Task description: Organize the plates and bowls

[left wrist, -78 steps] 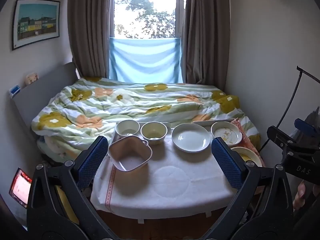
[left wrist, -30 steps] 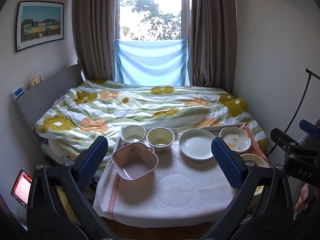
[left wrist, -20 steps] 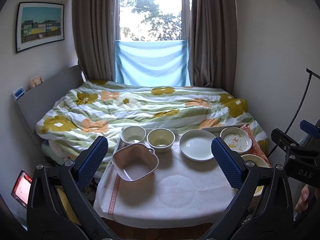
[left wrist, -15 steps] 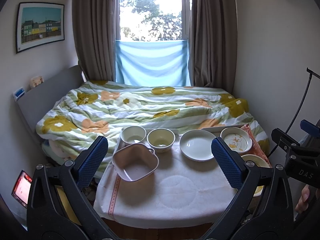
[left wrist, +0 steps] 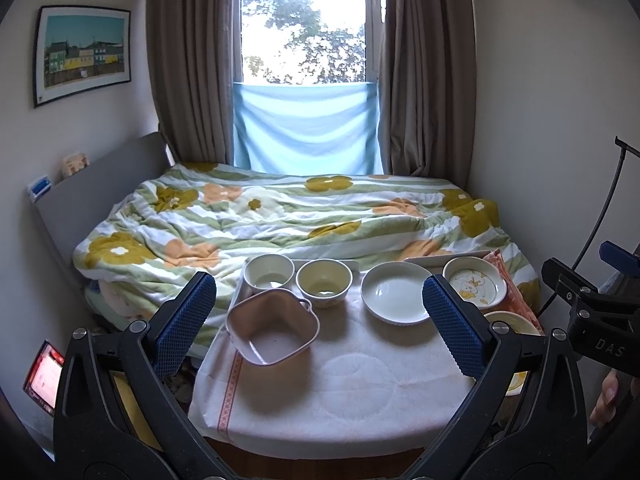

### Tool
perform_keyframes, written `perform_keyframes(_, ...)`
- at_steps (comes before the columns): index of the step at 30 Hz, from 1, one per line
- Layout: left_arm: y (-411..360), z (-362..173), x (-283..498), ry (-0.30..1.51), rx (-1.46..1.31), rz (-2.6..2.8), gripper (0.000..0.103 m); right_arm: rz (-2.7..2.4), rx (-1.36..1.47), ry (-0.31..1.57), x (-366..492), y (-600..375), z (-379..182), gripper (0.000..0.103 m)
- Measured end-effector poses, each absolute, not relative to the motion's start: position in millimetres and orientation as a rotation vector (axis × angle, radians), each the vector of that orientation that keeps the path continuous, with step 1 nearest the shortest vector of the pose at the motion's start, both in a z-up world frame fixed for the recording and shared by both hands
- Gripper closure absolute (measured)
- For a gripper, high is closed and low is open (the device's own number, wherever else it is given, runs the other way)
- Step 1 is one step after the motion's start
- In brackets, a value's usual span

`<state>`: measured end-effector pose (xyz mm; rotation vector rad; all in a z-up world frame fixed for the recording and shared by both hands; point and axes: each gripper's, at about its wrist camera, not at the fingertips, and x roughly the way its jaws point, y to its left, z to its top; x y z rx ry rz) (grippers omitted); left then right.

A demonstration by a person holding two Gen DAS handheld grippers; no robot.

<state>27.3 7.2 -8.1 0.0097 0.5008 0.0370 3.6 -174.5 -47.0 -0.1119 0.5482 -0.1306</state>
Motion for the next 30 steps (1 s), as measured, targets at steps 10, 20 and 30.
perform_keyframes(10, 9, -8, 26, 0.494, 0.008, 0.033, 0.000, -0.123, -0.110, 0.545, 2, -172, -47, 0.000)
perform_keyframes(20, 11, -6, 21, 0.478, 0.003, 0.036, 0.000, -0.124, -0.109, 0.538, 0, -170, -44, 0.000)
perform_keyframes(30, -4, -21, 51, 0.572, 0.026, -0.082, 0.000, -0.167, -0.072, 0.612, 6, -191, -49, 0.000)
